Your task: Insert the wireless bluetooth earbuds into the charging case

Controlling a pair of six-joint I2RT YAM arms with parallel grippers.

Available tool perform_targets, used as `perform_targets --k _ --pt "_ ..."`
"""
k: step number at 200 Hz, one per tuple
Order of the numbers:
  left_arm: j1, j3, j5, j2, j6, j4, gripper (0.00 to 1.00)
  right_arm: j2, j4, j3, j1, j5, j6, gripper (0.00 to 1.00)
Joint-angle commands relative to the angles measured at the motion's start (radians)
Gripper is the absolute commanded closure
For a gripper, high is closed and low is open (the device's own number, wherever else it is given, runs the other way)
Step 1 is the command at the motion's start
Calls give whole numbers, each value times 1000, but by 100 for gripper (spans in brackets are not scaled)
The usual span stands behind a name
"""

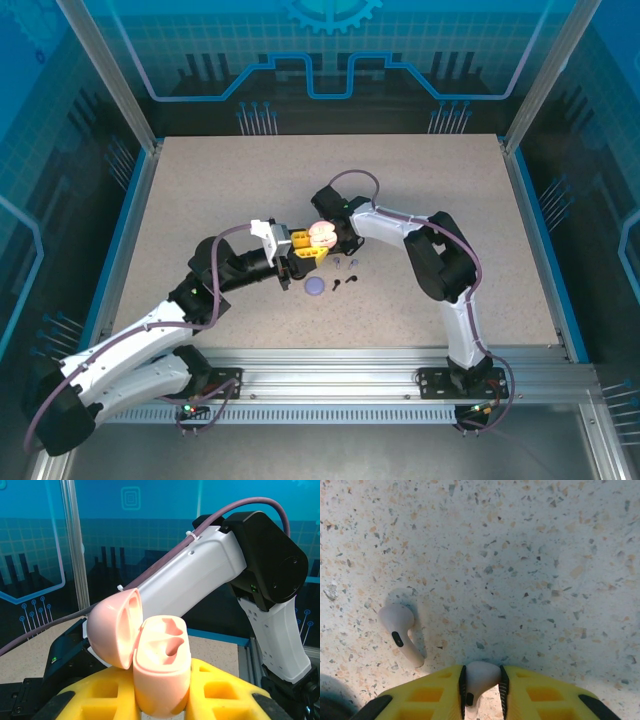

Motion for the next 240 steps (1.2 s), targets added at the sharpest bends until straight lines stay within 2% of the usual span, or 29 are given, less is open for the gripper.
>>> perform_targets --k 1,72,168,196,240 --pt "-6 -10 -17 -21 -1 0 81 32 -32 -1 23 -2 -20 76" --pt "-5 -8 -19 -26 -3 -12 81 -47 -31 -52 0 17 -46 78" --pt "-5 -10 -23 -19 -3 -7 80 -113 -56 -141 -121 71 -116 78" --pt "-6 -10 -25 -19 0 -8 80 -102 -66 -130 -125 60 -126 76" --pt "-6 -8 -25 -20 1 -13 80 -68 -93 -81 -126 59 -140 67"
